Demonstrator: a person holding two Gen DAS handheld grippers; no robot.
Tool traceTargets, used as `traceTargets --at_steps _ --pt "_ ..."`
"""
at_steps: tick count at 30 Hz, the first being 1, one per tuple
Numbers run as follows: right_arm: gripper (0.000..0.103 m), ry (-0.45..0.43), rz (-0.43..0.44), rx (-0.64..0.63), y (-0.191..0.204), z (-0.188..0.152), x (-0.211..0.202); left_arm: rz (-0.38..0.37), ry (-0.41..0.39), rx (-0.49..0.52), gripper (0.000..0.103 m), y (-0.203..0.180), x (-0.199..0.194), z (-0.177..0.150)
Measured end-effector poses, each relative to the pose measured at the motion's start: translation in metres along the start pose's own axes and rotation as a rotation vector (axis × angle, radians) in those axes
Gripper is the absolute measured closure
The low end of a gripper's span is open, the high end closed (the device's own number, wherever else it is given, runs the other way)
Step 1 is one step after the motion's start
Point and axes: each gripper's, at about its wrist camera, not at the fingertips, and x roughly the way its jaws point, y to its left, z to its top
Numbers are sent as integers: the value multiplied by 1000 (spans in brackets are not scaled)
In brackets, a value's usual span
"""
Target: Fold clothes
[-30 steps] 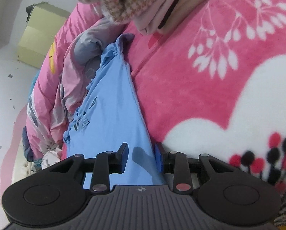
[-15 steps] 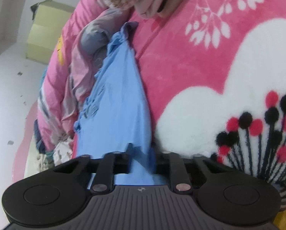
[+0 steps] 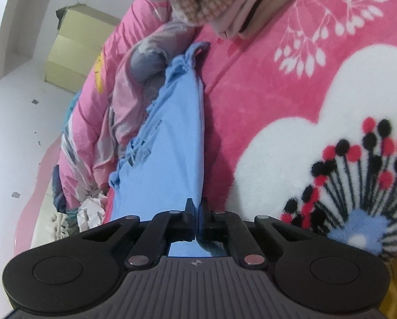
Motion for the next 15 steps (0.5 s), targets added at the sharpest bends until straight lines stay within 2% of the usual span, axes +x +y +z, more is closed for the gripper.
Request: traceTargets --at_steps 10,15 --pt "101 -13 25 -13 14 -12 -26 -35 -25 5 103 -2 -32 -10" --pt "101 8 10 -19 10 -25 -35 -34 -16 4 103 0 -47 -21"
